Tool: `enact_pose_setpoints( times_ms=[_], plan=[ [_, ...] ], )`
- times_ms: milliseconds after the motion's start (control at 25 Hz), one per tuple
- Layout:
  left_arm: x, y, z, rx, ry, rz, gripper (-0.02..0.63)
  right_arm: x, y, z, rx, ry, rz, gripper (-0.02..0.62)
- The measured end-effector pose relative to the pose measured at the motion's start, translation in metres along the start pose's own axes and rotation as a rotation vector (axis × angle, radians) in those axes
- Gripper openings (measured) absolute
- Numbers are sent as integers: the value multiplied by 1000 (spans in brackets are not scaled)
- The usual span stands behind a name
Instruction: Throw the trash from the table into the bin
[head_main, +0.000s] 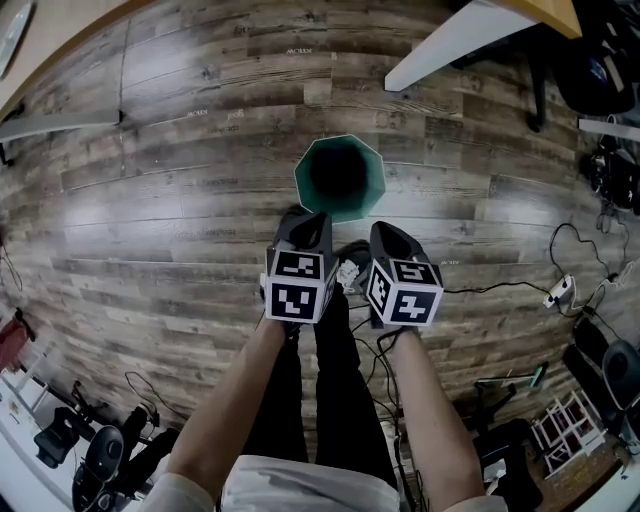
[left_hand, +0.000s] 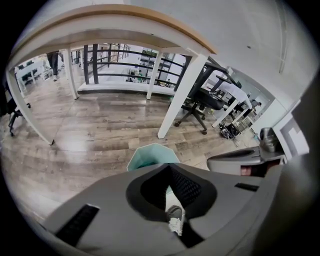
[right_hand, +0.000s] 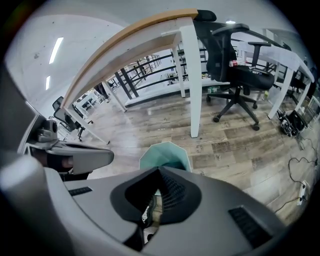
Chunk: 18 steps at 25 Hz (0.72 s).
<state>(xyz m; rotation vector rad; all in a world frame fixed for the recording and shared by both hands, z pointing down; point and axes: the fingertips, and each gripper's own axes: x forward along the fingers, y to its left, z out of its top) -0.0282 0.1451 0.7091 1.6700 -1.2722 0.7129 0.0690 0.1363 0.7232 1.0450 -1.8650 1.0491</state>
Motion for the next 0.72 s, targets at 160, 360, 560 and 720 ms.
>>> enact_pose_setpoints(
  times_ms=[160, 360, 560, 720],
  plan=[
    [1, -1, -5, 1, 6, -7, 14, 1, 5, -3, -2, 1, 7, 23],
    [-2, 0, -8, 0, 3, -12, 14, 0, 10, -6, -8, 2, 5, 23],
    [-4, 6, -12, -2, 3, -7, 14, 0, 16, -8, -8, 2, 2, 23],
    [-7, 12, -18, -6, 11, -4, 14, 0, 22, -11, -2, 0, 5, 23]
  ],
)
